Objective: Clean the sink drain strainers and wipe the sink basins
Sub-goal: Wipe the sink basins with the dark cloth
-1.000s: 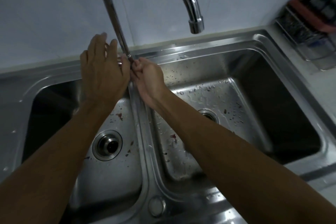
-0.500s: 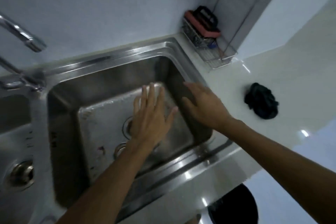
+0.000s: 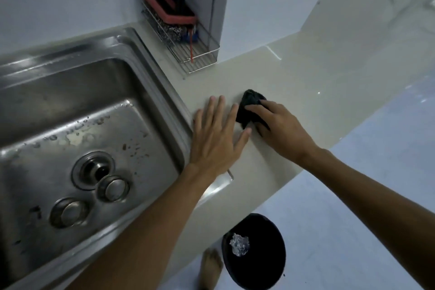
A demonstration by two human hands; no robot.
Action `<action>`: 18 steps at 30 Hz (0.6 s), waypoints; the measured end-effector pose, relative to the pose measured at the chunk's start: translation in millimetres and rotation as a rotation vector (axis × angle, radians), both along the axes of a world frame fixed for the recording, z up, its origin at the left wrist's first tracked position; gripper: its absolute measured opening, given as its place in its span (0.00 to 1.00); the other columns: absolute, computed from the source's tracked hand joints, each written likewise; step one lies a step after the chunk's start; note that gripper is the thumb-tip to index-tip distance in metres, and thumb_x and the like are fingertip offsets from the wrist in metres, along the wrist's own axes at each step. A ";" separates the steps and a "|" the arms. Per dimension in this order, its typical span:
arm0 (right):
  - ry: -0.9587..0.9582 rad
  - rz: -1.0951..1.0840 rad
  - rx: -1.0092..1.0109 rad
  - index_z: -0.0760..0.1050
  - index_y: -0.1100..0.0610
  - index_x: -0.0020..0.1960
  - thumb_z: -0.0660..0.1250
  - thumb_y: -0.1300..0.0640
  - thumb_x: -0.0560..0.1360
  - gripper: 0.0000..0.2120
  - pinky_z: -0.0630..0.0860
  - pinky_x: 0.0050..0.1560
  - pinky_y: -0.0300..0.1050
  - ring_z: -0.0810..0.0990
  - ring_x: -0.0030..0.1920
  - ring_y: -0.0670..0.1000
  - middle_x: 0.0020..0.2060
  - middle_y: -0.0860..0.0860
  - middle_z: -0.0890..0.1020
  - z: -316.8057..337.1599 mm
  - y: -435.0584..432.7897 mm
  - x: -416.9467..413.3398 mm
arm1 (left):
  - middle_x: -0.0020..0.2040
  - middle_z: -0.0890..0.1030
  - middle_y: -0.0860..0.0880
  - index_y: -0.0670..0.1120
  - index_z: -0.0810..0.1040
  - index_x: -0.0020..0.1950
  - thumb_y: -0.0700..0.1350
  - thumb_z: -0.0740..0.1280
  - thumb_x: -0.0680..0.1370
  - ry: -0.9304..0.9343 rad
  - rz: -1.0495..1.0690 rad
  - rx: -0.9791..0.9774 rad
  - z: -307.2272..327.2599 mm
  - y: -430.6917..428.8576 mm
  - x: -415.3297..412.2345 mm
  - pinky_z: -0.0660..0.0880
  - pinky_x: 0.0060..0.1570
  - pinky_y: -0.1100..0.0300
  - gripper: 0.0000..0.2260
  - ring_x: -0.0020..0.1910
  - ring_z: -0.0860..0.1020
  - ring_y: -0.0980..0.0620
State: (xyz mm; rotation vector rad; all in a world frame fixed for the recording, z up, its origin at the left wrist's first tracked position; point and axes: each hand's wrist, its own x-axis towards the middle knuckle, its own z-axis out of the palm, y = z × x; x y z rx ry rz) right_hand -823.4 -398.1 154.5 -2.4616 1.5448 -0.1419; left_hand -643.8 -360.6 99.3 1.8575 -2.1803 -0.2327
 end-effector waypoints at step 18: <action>0.100 0.476 0.289 0.68 0.55 0.77 0.64 0.60 0.81 0.24 0.73 0.68 0.50 0.76 0.66 0.61 0.70 0.60 0.73 -86.7 7.4 285.0 | 0.85 0.50 0.43 0.52 0.57 0.84 0.70 0.42 0.82 -0.195 0.602 0.085 -11.6 158.0 350.4 0.48 0.79 0.34 0.35 0.84 0.48 0.43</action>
